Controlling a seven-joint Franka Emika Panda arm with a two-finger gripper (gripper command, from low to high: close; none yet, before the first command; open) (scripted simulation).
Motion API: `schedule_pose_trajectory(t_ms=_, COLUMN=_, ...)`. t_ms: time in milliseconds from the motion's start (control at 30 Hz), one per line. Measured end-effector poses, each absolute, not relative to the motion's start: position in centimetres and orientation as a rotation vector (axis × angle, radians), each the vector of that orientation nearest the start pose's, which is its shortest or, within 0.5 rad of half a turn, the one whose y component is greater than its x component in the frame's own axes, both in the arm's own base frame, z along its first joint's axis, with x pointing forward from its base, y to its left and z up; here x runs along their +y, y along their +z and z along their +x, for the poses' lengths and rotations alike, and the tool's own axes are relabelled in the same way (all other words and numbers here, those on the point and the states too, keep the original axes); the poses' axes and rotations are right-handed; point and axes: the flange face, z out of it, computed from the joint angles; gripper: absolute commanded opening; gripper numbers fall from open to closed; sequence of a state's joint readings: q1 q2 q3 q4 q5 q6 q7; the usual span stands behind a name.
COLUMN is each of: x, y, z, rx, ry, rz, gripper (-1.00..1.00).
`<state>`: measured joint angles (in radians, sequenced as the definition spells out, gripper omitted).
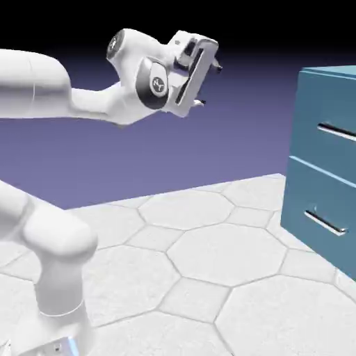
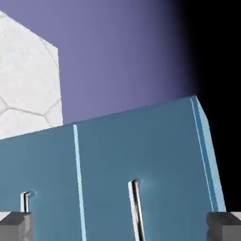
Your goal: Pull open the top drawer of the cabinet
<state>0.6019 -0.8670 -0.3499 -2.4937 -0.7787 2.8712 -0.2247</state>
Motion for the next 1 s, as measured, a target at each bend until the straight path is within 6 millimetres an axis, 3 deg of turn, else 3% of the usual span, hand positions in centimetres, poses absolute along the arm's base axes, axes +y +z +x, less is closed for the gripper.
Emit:
schedule_pose_trajectory(t_ms=300, x=4.4, y=74.2, z=31.7, rx=-2.157, ry=-2.293, rz=-2.112, gripper=0.0)
schedule_pose_trajectory(t_ms=533, x=0.5, y=77.0, z=32.1, rx=-2.714, ry=-2.449, rz=-1.805, gripper=0.0)
schedule_pose_trajectory(t_ms=800, x=-4.5, y=77.8, z=35.3, rx=-3.357, ry=-2.426, rz=-1.445, gripper=0.0)
schedule_pose_trajectory(t_ms=1000, x=-7.6, y=76.5, z=39.7, rx=-3.869, ry=-2.176, rz=-1.148, gripper=0.0)
